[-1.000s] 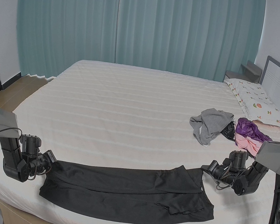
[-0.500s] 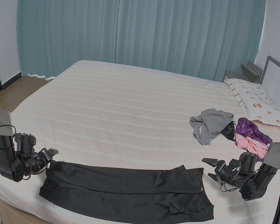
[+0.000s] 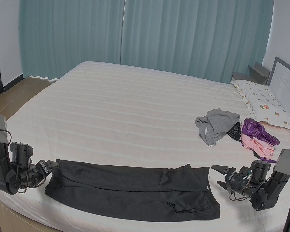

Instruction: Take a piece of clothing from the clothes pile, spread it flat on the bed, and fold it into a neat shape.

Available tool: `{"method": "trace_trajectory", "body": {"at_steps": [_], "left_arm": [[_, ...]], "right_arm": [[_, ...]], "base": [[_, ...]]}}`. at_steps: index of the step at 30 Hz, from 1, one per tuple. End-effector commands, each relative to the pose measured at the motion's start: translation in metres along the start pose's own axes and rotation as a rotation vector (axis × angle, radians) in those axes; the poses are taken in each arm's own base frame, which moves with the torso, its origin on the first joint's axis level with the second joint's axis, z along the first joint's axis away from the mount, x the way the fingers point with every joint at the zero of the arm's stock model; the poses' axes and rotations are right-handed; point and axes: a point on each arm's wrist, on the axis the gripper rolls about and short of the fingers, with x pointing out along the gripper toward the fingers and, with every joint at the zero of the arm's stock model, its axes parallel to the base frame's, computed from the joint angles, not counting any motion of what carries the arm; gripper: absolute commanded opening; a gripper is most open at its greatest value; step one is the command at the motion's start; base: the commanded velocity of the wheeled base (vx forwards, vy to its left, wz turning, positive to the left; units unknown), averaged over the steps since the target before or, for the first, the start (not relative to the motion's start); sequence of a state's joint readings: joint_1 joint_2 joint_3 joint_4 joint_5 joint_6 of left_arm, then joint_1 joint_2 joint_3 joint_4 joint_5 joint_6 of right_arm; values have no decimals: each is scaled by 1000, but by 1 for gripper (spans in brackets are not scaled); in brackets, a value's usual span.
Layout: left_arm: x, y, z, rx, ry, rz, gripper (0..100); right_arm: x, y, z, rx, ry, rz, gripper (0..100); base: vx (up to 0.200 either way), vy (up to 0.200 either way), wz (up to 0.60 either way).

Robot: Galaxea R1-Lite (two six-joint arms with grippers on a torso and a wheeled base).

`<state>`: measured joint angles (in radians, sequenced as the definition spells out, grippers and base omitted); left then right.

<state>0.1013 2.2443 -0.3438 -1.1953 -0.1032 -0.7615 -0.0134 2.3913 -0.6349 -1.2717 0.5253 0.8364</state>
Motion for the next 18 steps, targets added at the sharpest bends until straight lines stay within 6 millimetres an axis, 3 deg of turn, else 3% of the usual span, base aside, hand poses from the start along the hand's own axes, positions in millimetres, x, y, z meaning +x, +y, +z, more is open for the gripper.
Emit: {"method": "trace_trajectory", "body": {"at_steps": [1, 11, 18], "left_arm": [[-9, 3, -5, -9, 16, 15, 100], [-13, 6, -27, 17, 93, 46, 100], [2, 3, -31, 58, 61, 40, 100]], "right_arm": [[0, 1, 0, -3, -2, 3, 100], [0, 1, 0, -2, -5, 2, 100], [0, 1, 0, -2, -4, 0, 100]], "base": [[0, 0, 0], [0, 0, 0], [0, 0, 0]]}}
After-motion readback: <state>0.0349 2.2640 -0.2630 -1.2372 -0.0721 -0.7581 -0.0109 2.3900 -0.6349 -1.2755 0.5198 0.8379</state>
